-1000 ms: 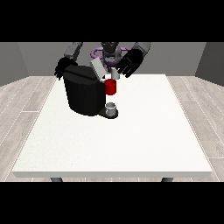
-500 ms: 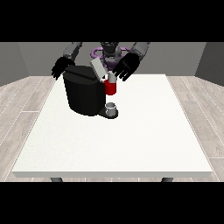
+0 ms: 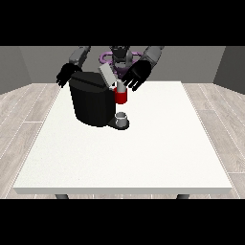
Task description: Insert the coffee pod into the coffee machine and close the lid
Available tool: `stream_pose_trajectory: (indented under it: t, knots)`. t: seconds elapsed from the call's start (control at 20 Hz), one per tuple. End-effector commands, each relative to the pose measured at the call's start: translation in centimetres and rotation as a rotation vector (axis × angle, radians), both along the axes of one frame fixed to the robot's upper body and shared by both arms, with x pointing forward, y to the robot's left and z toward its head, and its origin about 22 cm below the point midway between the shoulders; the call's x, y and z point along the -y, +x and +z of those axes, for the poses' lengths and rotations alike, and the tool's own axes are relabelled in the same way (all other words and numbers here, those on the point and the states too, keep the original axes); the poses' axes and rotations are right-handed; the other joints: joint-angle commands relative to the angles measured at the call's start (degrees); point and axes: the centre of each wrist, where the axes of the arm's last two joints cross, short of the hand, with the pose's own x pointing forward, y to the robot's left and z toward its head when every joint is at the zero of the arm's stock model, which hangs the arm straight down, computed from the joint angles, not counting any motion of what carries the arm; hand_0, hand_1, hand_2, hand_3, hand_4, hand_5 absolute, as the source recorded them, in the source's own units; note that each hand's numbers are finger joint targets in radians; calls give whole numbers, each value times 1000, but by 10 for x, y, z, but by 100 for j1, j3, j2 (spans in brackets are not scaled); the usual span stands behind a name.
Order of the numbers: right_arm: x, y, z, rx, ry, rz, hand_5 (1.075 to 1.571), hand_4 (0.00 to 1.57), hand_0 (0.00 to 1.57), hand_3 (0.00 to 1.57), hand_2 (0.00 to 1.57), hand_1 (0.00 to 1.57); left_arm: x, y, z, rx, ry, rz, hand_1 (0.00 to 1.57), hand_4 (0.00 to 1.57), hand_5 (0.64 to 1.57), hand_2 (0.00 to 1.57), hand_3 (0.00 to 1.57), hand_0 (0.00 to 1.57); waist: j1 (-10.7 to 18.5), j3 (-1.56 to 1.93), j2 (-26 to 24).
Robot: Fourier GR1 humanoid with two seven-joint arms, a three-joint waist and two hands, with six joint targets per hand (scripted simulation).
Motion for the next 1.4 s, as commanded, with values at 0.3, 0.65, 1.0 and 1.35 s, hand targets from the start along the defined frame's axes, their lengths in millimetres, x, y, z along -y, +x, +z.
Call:
stream_pose_trajectory:
  t: [0.3, 0.65, 1.0, 1.35]
  knots:
    - [7, 2, 1, 34, 6, -51, 1571, 499, 0, 0, 0, 0, -3, 0, -11, -6, 9, -18, 1185, 491, 1571, 1250, 1184, 1185, 125, -2, 114]
    - [-10, 2, -3, 32, 6, -25, 1571, 433, 0, 0, 0, 0, 15, 4, -4, -34, 2, 2, 1220, 481, 1571, 1266, 1167, 1220, 34, -1, 228]
    - [15, -2, 6, -1, 0, 5, 1571, 403, 0, 0, 0, 0, -1, 1, -19, -39, 32, 30, 1152, 450, 1571, 1178, 1020, 1152, -142, -2, 85]
    - [19, -3, -12, 10, -15, -25, 1571, 401, 0, 0, 0, 0, -1, 1, -3, -25, 48, -9, 1051, 365, 1571, 1118, 953, 1051, 112, 0, 102]
